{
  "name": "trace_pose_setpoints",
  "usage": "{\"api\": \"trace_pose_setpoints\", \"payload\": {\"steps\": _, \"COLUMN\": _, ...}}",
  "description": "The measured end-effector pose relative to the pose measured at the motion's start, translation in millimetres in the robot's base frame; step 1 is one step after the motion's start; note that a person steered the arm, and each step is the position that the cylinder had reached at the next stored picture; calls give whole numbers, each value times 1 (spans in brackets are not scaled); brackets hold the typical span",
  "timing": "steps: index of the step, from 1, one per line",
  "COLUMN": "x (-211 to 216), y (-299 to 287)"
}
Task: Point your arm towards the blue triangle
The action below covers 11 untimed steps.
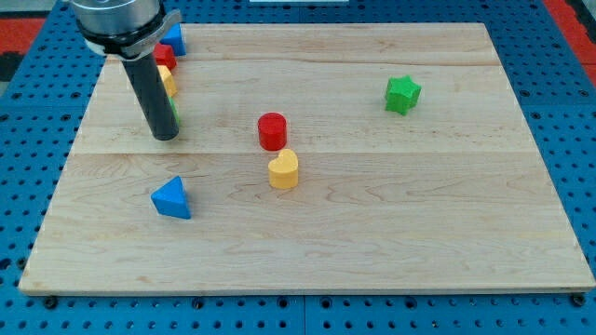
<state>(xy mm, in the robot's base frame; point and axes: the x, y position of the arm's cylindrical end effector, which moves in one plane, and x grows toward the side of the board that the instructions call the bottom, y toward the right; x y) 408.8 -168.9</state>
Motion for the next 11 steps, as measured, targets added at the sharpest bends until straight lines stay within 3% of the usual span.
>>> {"api": "trace_pose_setpoints", "payload": {"steps": 1, "x": 20, "y": 52}}
{"api": "trace_pose_setpoints", "payload": {"steps": 2, "x": 75, "y": 113}}
{"api": "trace_pose_setpoints", "payload": {"steps": 3, "x": 150, "y": 93}}
{"api": "trace_pose_setpoints", "payload": {"steps": 5, "x": 161, "y": 20}}
{"api": "trace_pose_setpoints", "payload": {"steps": 8, "x": 181, "y": 26}}
{"api": "trace_pose_setpoints", "payload": {"steps": 10, "x": 147, "y": -1}}
{"api": "trace_pose_setpoints", "payload": {"steps": 11, "x": 155, "y": 4}}
